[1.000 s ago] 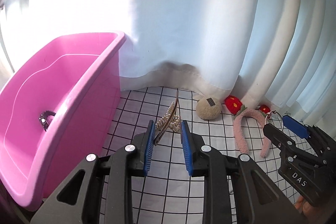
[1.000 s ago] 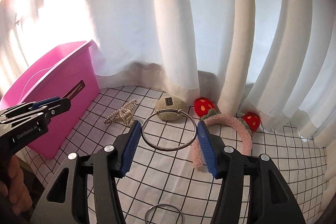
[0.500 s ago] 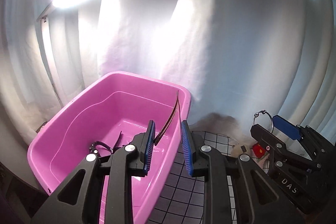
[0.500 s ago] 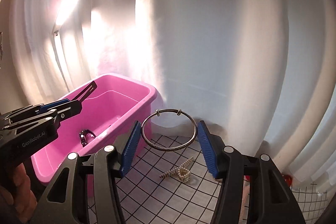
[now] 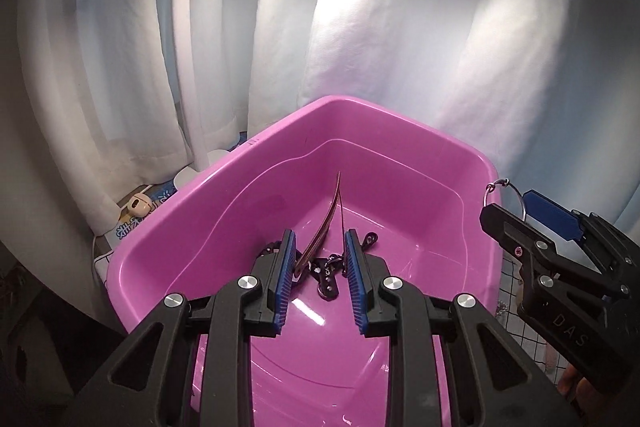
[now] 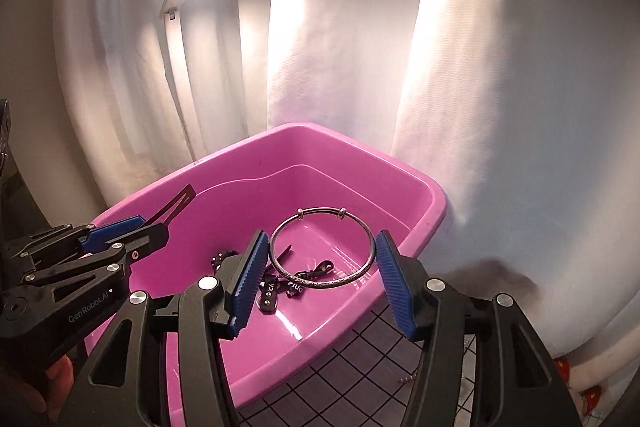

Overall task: Organize jewelry
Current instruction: 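Carry the hair pin and ring over the pink tub and open both tools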

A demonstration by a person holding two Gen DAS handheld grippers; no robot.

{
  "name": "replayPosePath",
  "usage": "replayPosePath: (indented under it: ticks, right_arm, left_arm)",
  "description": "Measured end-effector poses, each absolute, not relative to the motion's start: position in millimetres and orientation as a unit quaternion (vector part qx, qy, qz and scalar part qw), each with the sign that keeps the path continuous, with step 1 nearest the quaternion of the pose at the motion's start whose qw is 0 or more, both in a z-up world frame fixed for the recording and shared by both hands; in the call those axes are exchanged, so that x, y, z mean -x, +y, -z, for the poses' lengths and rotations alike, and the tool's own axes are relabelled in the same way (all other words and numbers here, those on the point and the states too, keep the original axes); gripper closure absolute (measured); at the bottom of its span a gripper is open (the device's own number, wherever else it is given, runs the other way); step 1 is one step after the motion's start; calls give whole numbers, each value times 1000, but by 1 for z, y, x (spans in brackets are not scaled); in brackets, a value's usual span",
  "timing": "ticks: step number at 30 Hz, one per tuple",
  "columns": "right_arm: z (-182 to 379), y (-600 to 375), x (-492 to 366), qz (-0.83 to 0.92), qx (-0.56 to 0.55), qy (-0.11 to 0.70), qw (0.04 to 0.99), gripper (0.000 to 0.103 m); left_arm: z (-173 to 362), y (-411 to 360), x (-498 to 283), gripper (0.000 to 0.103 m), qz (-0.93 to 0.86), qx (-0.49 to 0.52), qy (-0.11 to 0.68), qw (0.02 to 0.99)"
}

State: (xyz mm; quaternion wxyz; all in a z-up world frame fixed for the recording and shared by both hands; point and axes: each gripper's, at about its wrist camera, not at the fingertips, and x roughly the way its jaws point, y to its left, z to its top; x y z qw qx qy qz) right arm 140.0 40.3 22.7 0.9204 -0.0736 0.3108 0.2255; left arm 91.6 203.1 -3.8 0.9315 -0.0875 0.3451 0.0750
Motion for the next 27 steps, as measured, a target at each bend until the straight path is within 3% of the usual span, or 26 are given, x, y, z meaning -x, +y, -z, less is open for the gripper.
replayPosePath:
  ticks: [11, 13, 15, 17, 27]
  right_arm:
    - [8, 61, -160, -212, 85, 353, 907, 49]
    - [9, 62, -161, -208, 83, 355, 908, 49]
    - [9, 63, -162, -206, 83, 357, 908, 46]
    - [7, 64, -162, -205, 80, 355, 908, 41]
    - [4, 63, -157, -199, 85, 348, 912, 41]
  left_arm:
    - [30, 222, -103, 68, -85, 107, 381, 914]
    - [29, 224, -103, 59, -86, 110, 378, 915]
    - [26, 225, -102, 43, -87, 108, 374, 917]
    - [24, 224, -100, 38, -89, 105, 368, 919]
    - [27, 227, -99, 38, -95, 109, 374, 916]
